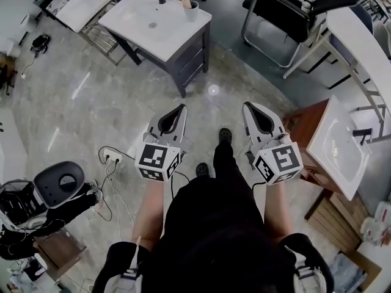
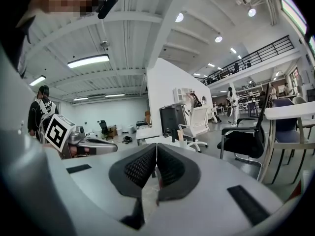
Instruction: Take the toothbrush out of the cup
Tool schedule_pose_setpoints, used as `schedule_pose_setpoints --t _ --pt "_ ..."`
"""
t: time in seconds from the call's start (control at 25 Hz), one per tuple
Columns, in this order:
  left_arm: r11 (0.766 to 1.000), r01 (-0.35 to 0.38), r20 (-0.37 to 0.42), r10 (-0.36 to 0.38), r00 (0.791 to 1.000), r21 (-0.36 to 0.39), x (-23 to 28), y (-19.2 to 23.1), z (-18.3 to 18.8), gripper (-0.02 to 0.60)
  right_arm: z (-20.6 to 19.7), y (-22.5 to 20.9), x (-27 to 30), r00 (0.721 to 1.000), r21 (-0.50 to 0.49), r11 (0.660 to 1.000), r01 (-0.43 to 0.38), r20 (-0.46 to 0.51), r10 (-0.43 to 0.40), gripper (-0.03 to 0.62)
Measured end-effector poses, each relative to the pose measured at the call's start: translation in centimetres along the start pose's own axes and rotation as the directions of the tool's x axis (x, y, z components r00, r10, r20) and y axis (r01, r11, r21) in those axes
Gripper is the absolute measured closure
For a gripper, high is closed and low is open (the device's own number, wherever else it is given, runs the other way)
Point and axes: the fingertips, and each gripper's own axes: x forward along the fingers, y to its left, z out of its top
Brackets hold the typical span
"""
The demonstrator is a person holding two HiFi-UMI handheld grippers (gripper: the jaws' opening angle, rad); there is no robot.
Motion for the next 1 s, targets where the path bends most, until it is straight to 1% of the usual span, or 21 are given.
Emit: schedule_pose_setpoints --t 0.2,0.36,0.52,0.6,0.84,1.0 --pt "1.000 -0.022 0.011 0.022 1.000 0.015 4.4 1.4 2.5 0.566 1.8 -3.7 3.9 0.999 0.000 0.999 -0.046 0.020 0.046 0.563" --pt "0.998 -0.053 0.017 0.053 0.998 -0.016 8.8 2.0 3.9 0.566 2.8 -7.6 6.6 0.997 0.002 0.997 -0.076 0.018 0.075 0.563" --pt "0.997 -0.077 0.017 0.076 0.997 0.014 13.0 2.1 5.4 0.566 3.9 -11.5 9.0 0.995 0.001 0.995 -0.100 0.023 0.100 0.563" --pt "0.996 -0.083 0.013 0.083 0.996 0.016 14.8 2.0 5.8 0.566 4.1 -13.2 10.0 0.993 0.006 0.993 -0.115 0.025 0.114 0.563" --pt "0.994 -0.106 0.011 0.106 0.994 -0.007 19.6 1.6 6.8 0.566 4.4 -16.4 12.3 0.985 0.007 0.985 -0.173 0.008 0.173 0.563" --pt "0.994 -0.107 0.005 0.107 0.994 -0.006 21.3 1.1 7.0 0.566 4.4 -17.7 13.5 0.981 0.019 0.981 -0.195 0.005 0.195 0.563"
